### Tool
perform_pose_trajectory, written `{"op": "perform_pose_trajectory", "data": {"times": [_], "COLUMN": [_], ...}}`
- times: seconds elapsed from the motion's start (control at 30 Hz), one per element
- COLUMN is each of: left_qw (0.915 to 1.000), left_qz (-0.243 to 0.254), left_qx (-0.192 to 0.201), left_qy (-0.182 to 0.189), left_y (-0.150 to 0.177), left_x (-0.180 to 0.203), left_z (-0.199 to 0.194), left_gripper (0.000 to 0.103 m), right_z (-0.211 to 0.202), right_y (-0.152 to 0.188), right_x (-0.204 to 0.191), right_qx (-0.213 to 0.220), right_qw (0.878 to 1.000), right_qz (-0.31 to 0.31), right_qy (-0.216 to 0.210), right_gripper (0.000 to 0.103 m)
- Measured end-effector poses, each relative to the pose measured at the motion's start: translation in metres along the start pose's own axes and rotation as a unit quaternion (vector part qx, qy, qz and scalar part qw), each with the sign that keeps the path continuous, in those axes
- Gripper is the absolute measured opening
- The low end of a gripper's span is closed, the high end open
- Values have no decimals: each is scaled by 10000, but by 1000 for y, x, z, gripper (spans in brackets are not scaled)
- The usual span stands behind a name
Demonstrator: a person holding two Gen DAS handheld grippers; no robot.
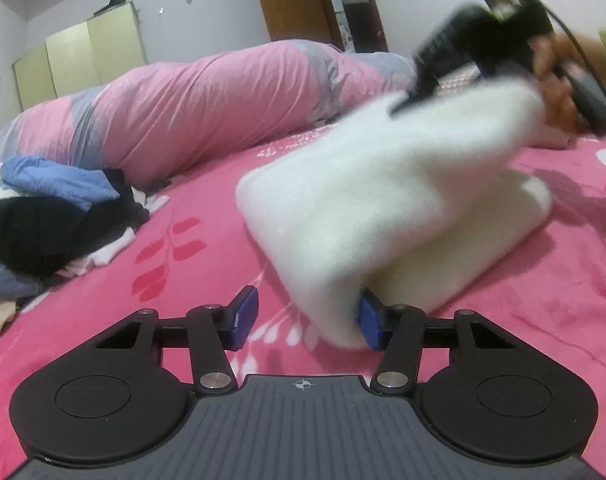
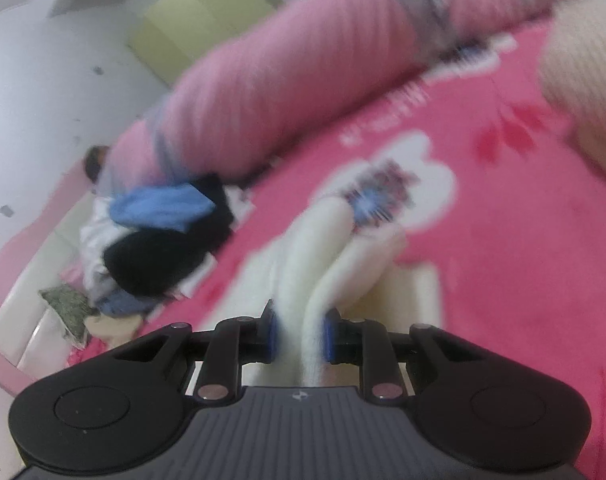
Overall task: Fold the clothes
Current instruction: 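Fold the held sweater edge over onto the sweater with the right gripper, then open the right gripper and release the folded sweater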
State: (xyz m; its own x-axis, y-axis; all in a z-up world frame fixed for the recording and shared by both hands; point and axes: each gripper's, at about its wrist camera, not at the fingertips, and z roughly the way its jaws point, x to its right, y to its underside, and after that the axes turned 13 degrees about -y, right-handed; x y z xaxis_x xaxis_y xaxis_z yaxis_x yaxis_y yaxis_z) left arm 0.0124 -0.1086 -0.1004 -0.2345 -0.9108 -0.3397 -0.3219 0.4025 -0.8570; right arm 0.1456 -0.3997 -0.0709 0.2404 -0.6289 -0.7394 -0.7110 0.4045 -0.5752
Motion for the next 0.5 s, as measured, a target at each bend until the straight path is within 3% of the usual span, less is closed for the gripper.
{"op": "perform_pose_trajectory", "data": {"times": [0.17,0.5], "left_qw": [10000,9993], "left_qz": [6,18], "left_qx": [13,143], "left_qy": [66,355], "left_y": [-2,-4], "left_x": [-4,-19], "left_z": [-5,-20], "left_gripper": [52,52], "right_z": [-5,-3], "right_y": [1,2], "right_x": [-5,32], "right_qx": [102,-182], "right_qw": [9991,9994], "right_qz": [-253,-258], "right_qy": [-322,-154], "right_gripper": [23,23]}}
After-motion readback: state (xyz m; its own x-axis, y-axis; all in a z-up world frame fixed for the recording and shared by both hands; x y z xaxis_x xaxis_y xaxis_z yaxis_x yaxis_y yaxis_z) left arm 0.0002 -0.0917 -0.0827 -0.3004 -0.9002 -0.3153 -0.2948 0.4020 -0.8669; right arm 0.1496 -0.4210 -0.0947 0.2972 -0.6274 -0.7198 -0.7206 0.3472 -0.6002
